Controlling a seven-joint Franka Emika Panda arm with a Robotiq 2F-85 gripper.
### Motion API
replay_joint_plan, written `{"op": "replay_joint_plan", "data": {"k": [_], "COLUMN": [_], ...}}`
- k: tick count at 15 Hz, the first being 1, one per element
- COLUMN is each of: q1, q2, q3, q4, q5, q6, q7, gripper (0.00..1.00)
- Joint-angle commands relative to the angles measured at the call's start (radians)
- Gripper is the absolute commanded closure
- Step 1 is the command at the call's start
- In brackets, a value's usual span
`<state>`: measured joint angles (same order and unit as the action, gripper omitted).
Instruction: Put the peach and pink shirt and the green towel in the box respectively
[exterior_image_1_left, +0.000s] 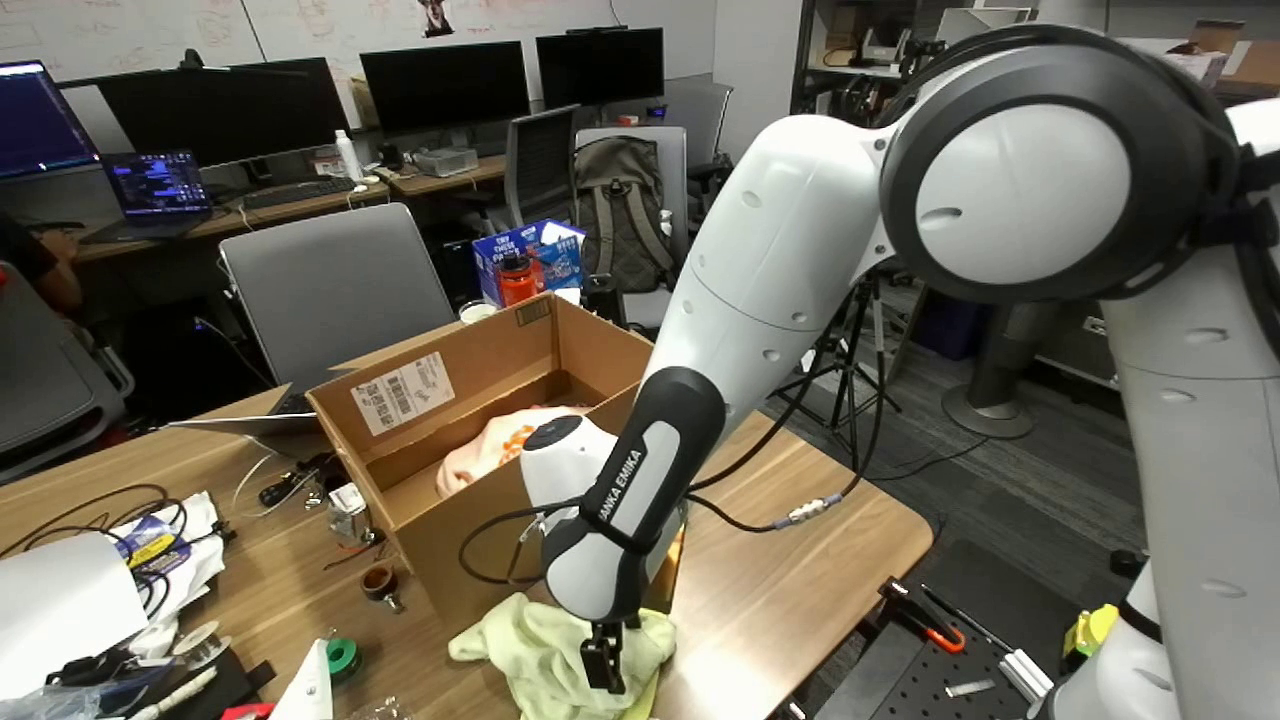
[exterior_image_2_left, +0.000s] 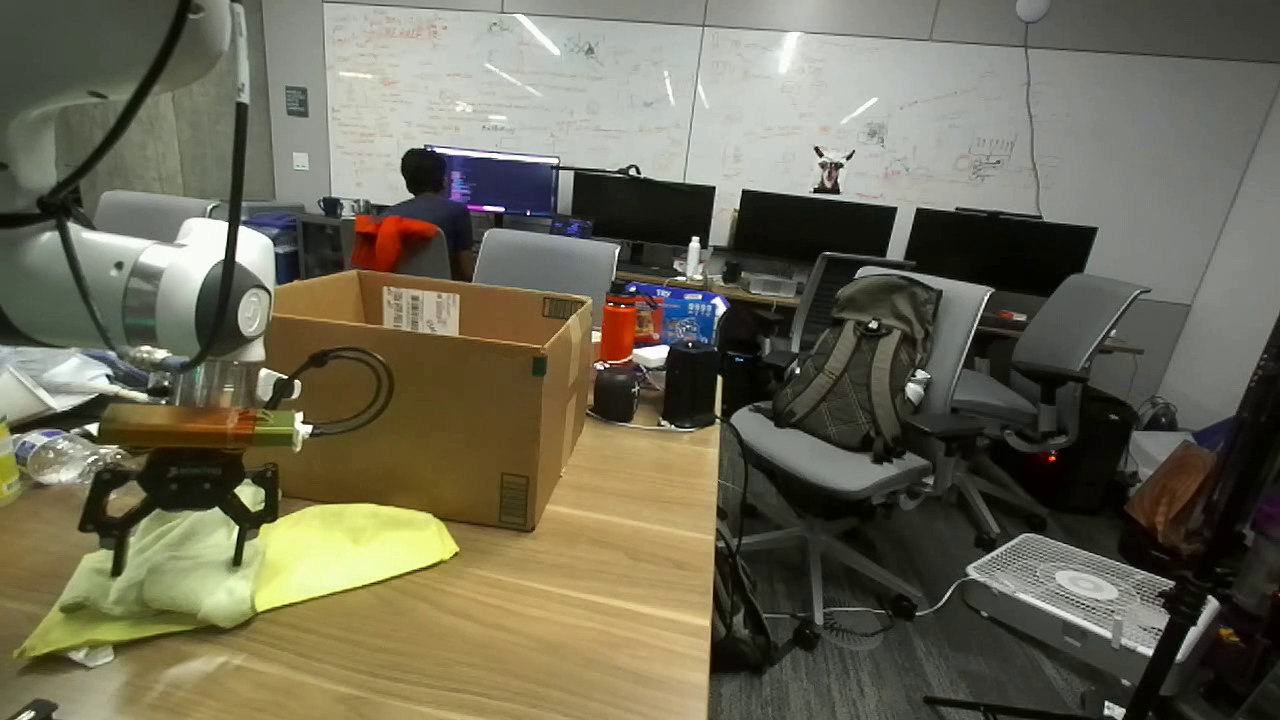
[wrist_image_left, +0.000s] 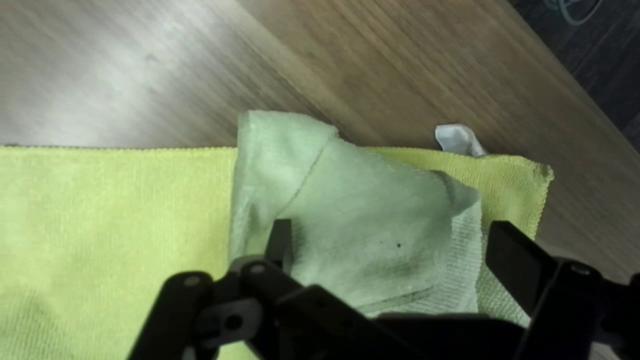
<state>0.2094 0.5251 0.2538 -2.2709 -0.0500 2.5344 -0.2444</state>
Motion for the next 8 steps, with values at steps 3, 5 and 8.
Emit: {"op": "replay_joint_plan", "data": {"k": [3, 5, 8], "q1": [-0.002, -0.003, -0.006], "q2": [0.027, 0.036, 0.040], "q3": [-0.018, -0.025, -0.030], "q4": [0.008, 0.010, 0.011], "q5": [-0.020, -0.024, -0.023], "q6": [0.029, 0.028, 0.028], "q7": [0.011, 0.012, 0.012], "gripper": [0.00, 0.00, 0.00]}}
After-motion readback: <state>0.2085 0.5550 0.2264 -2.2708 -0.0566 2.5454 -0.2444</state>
